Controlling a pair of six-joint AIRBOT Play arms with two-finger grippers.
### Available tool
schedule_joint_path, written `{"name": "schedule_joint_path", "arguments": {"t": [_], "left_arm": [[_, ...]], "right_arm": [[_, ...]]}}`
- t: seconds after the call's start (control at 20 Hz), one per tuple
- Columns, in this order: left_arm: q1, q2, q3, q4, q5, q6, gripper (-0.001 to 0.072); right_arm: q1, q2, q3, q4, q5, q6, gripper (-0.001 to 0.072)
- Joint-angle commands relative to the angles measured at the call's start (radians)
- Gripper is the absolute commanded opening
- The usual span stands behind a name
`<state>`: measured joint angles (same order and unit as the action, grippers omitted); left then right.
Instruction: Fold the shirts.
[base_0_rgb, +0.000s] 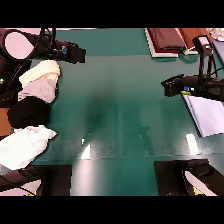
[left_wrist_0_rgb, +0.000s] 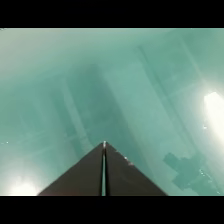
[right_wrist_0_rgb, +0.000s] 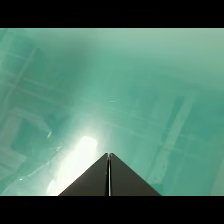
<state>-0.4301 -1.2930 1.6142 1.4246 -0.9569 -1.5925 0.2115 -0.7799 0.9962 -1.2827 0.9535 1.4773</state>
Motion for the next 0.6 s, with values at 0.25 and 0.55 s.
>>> {"name": "schedule_joint_path", "arguments": {"t": [0.25, 0.55], "left_arm": [[0.000, 0.001, 0.000, 0.000, 0.000, 0.000, 0.0024], [0.000, 0.001, 0.000, -0.001, 0.028, -0.002, 0.0024]], "right_arm": [[0.003, 0.001, 0.000, 0.001, -0.001, 0.000, 0.0016], [0.003, 0.001, 0.000, 0.001, -0.001, 0.000, 0.0016]]}}
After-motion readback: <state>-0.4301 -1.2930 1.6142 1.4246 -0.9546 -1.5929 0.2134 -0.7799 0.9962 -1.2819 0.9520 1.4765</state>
